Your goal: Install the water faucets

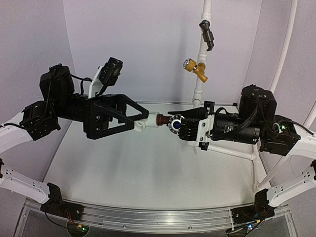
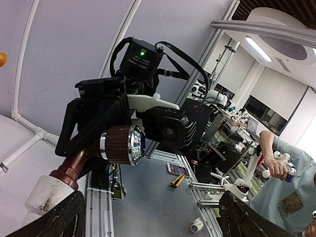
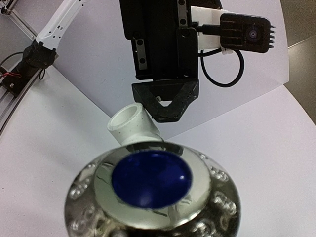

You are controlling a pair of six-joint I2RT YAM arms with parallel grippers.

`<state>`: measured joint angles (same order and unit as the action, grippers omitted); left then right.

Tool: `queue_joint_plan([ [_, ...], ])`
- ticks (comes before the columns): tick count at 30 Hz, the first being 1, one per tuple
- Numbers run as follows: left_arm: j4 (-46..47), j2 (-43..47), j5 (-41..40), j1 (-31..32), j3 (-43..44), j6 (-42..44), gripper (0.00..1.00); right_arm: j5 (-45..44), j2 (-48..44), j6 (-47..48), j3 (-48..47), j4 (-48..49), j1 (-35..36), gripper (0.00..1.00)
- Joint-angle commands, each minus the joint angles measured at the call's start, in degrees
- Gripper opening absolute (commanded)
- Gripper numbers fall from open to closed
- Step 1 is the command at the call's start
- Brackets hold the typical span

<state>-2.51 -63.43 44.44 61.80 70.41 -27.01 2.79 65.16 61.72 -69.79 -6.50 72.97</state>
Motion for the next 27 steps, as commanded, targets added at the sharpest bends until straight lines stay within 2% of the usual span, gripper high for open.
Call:
queue_joint_plan([
  [1,-3.8,-1.6,-0.3,0.1,0.1,0.8,0.93,-0.1,-0.3,-0.4,-4.9,10.0,0.2,0.0],
  [7,-7.0,-1.3,-1.3,0.1,0.5,2.5,0.93,-1.9,-0.2,0.3,-5.0,11.4,0.2,0.0],
  [12,-13.2,-0.7,-4.2,0.0,1.3,5.4,0.93,-2.6,0.0,0.4,-6.1,11.7,0.2,0.0],
  [20,-19.2,2.2,-11.5,0.1,0.7,8.5,0.93,-2.8,-1.7,2.2,-5.0,11.5,0.2,0.0],
  [27,-21.0,0.1,-16.4,-0.1,2.2,6.7,0.92,3.2,-5.5,7.7,-2.4,7.9,0.2,0.0],
])
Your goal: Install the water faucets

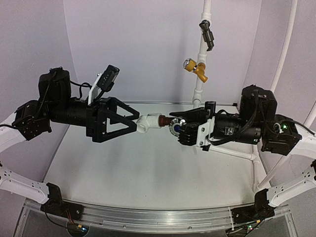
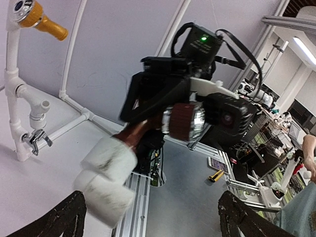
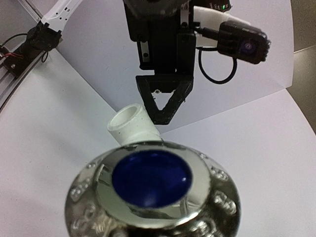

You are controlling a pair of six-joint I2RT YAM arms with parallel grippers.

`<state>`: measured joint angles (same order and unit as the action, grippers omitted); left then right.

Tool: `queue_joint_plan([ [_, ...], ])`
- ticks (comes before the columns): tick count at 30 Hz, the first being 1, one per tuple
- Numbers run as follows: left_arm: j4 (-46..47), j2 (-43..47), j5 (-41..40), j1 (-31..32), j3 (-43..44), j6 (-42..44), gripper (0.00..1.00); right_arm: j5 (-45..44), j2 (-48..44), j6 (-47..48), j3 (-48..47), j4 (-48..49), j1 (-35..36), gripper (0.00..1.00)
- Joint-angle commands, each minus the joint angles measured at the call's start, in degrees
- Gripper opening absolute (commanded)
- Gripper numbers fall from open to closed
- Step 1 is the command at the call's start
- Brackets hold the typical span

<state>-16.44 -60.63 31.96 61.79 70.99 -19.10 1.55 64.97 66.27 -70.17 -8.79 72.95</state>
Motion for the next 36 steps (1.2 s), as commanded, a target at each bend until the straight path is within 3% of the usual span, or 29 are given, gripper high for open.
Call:
queue_joint_plan([
  [1,-7.0,-3.6,-3.6,-0.2,2.2,-1.6,0.92,5.3,-5.6,4.1,-1.6,9.5,0.3,0.0],
  [7,-3.4,-6.8,5.7,-0.2,4.2,-3.4,0.91,6.7,-6.4,6.8,0.4,8.8,0.3,0.0],
  [13,6.1,-5.3,19.2,-0.2,0.2,-7.1,0.94,6.3,-6.4,8.8,1.2,8.8,0.3,0.0],
  [20,7.2,-5.2,16.1,-0.2,0.8,-9.2,0.96,7.5,-7.3,14.8,4.5,8.8,0.3,0.0],
  [23,4.5,-7.7,12.2,-0.2,3.5,-9.7,0.9,8.3,-6.6,16.0,4.5,8.8,0.3,0.0],
  [28,4.4,-10.6,13.3,-0.2,5.0,-10.3,0.81,9.0,-5.7,16.5,4.0,8.8,0.4,0.0],
  [36,7.9,-9.6,16.1,-0.1,3.0,-9.3,0.55,10.7,-5.5,13.3,3.5,8.8,0.6,0.0],
])
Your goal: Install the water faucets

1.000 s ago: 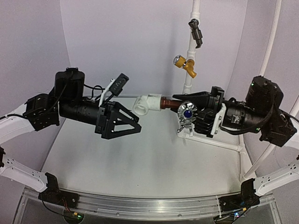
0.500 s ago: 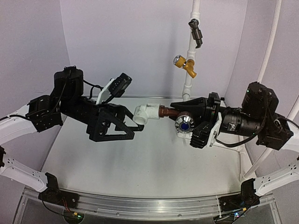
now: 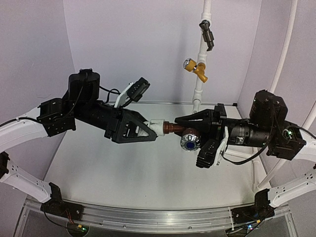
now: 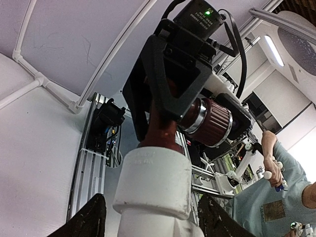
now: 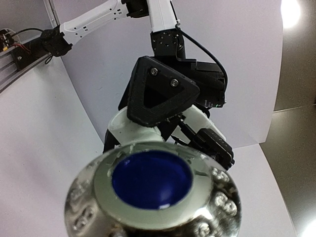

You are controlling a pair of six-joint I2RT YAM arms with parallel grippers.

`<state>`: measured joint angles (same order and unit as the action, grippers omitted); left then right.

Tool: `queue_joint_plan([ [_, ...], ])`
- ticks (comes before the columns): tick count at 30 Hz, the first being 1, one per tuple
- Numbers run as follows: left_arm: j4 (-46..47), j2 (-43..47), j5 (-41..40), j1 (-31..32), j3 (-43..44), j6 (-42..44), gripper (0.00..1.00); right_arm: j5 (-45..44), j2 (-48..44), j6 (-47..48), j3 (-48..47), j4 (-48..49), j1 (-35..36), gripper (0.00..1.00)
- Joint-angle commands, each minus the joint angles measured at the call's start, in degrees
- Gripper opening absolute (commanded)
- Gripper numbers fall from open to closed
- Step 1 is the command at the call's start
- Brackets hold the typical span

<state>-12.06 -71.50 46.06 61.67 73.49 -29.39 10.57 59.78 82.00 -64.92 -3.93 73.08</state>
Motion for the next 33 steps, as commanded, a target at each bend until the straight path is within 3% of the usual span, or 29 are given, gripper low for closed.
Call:
queue_joint_plan([
  [1,3.6,1.2,2.2,0.0,0.3,1.3,0.52,1.6,-0.1,-3.6,-2.1,3.6,0.5,0.0],
  [5,3.9,1.4,2.5,0.1,-0.4,2.8,0.36,1.3,0.9,-8.5,-4.1,2.3,0.5,0.0],
  [10,2.6,2.1,0.6,0.6,-0.9,6.5,0.24,1.0,1.7,-15.3,-5.9,1.1,0.5,0.0],
  [17,-0.5,2.6,-3.9,1.3,-0.7,10.5,0.26,1.4,1.1,-16.5,-5.4,0.3,0.5,0.0],
  [19,-2.9,2.9,-7.0,1.7,0.0,12.8,0.3,1.7,1.1,-17.0,-5.6,0.1,0.5,0.0],
  [20,-3.8,3.2,-8.8,1.8,0.3,13.7,0.36,1.8,1.0,-16.9,-5.5,0.0,0.5,0.0],
  [22,-5.8,3.7,-10.9,1.8,1.4,15.4,0.62,2.2,0.7,-16.0,-5.2,-0.5,0.5,0.0],
  [24,-9.0,3.9,-12.6,1.9,3.3,17.0,0.75,2.9,0.3,-14.2,-4.7,-1.1,0.5,0.0],
  [33,-25.8,0.3,-15.6,2.2,12.4,26.7,0.89,6.5,1.2,-12.8,-7.1,-11.2,0.5,0.0],
])
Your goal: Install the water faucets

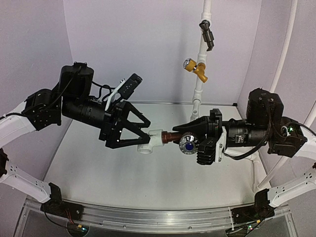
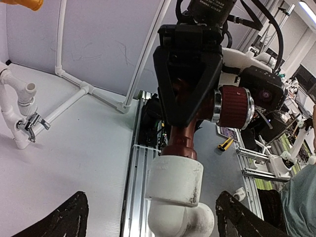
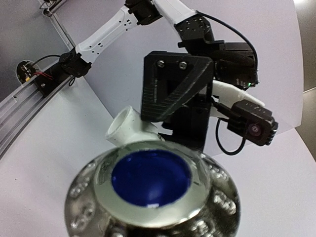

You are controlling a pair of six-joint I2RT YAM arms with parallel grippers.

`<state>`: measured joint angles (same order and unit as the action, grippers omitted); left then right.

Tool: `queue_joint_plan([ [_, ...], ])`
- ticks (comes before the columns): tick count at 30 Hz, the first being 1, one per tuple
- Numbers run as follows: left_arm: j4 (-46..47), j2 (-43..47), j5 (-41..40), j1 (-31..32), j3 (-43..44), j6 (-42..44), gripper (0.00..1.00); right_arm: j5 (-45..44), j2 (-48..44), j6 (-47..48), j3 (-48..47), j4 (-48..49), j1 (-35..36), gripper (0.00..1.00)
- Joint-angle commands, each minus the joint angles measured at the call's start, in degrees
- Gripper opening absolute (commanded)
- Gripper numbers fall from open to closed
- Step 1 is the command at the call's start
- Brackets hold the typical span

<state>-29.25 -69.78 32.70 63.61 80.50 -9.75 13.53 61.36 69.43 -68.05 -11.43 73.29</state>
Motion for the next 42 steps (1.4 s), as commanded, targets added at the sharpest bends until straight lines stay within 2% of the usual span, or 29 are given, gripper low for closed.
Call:
queue_joint_plan([
  [1,-10.2,-2.0,-2.5,0.7,6.2,8.3,0.89,3.9,-0.1,-0.5,-4.2,-5.1,0.3,0.0],
  [6,-14.5,-4.8,-9.4,6.6,8.4,14.0,0.86,3.3,1.2,-2.8,-5.9,-7.7,0.3,0.0],
  [11,-17.6,-8.6,-9.8,9.1,11.2,15.8,0.82,3.4,2.2,-3.6,-6.5,-9.7,0.3,0.0],
  [30,-15.6,-12.2,-7.6,9.6,12.3,14.2,0.59,5.0,5.3,-1.7,-8.1,-14.3,0.9,0.0],
  [42,-18.4,-14.5,-7.7,9.8,13.2,13.7,0.53,4.1,6.3,-1.8,-9.3,-15.0,1.1,0.0],
])
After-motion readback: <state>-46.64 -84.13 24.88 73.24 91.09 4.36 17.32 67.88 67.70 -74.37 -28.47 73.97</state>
